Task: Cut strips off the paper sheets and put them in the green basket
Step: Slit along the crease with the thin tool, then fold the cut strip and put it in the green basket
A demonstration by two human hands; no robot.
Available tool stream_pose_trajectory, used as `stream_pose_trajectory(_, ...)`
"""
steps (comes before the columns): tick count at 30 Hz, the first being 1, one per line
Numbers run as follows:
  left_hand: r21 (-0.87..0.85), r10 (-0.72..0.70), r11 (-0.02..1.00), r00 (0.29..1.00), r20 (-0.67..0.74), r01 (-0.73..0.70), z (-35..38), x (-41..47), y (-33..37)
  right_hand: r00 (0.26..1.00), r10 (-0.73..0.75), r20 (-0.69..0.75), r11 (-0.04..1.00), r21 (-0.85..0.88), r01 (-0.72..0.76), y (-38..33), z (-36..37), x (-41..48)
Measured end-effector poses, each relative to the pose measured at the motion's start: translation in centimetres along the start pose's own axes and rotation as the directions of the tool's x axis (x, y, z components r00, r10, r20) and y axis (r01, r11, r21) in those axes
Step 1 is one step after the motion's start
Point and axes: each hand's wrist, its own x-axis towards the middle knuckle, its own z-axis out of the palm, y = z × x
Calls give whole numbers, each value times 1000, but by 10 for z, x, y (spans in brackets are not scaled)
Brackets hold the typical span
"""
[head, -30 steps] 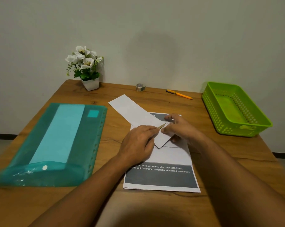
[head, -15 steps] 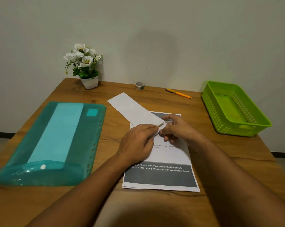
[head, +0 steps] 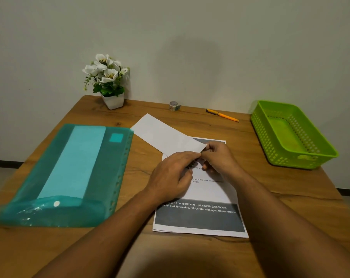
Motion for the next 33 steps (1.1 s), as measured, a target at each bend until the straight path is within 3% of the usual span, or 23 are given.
stream_pose_trajectory(5, -115, -95, 990, 993, -67, 87, -4, 1, -2, 987, -129, -99, 991, -44, 125, -21, -12, -7)
stream_pose_trajectory(9, -77, -85, 994, 989, -125, 76, -21, 15, 2, 951, -269, -153, 960, 37, 278, -47, -24, -9)
stream_pose_trajectory(14, 46, 22, 999, 944, -331, -7, -68, 70, 26, 850, -488, -200, 866, 12, 500, -99, -41, -21)
stream_pose_trajectory(20, -6, 72, 997, 914, -399, -81, -119, 119, 59, 713, -683, -162, 721, 7, 692, -160, -60, -46)
stream_pose_trajectory(23, -157, 9, 983, 889, -457, -91, -132, 130, 72, 663, -707, -247, 662, 99, 743, -182, -72, -56)
stream_pose_trajectory(27, -317, -87, 945, 866, -493, -86, -139, 135, 81, 682, -664, -308, 664, 176, 726, -186, -88, -56)
stream_pose_trajectory(33, -365, -111, 927, 864, -491, -89, -136, 129, 84, 684, -663, -305, 669, 168, 724, -168, -88, -54)
